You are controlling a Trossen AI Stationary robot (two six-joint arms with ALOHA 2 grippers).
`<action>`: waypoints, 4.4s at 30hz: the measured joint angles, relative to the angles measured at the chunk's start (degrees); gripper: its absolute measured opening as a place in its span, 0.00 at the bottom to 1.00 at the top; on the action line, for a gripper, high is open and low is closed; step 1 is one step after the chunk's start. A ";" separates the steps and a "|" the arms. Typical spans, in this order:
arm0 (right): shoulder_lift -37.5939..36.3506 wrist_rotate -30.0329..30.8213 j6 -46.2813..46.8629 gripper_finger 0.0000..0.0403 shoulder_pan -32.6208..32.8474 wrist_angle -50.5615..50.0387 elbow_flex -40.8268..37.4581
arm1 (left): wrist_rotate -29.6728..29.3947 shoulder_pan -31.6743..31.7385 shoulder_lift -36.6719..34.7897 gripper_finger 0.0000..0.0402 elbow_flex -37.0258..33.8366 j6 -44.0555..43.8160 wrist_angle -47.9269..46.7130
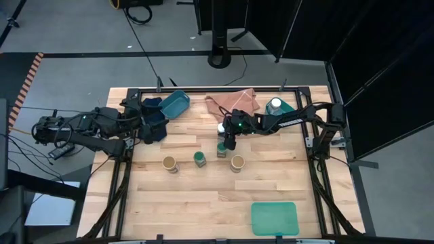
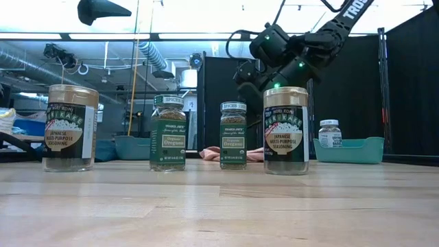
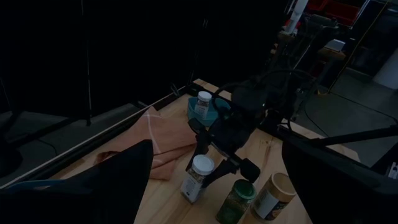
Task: Sort spices by type
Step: Put the white seasoning bottle into the green bin
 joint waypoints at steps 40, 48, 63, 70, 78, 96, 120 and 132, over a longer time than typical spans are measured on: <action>-24.21 19.53 9.73 0.50 -3.39 -7.26 0.04 | -0.63 -0.02 1.31 0.90 0.00 0.11 0.00; -24.84 20.52 17.86 0.50 -3.37 -13.85 0.07 | -0.63 0.00 4.44 0.90 0.00 -0.03 0.04; -27.57 20.52 28.76 0.50 -1.61 -31.65 0.07 | -0.64 -0.02 5.98 0.90 0.00 -2.03 1.65; -33.59 25.05 30.82 0.50 0.06 -42.29 0.07 | -0.66 0.00 5.98 0.90 0.00 -2.05 1.77; -41.68 29.50 33.23 0.50 0.07 -52.36 0.07 | -0.66 0.00 5.98 0.90 0.00 -2.08 1.75; -53.58 37.89 34.43 0.50 0.12 -66.55 -0.19 | -0.66 -0.01 5.98 0.90 0.00 -2.12 1.75; -63.70 39.48 44.72 0.50 -4.52 -62.71 -16.41 | -0.66 -0.01 5.98 0.90 0.00 -3.11 1.33; -62.30 41.50 45.41 0.50 -7.17 -54.73 -21.76 | -0.66 -0.02 5.98 0.90 0.00 -3.11 1.33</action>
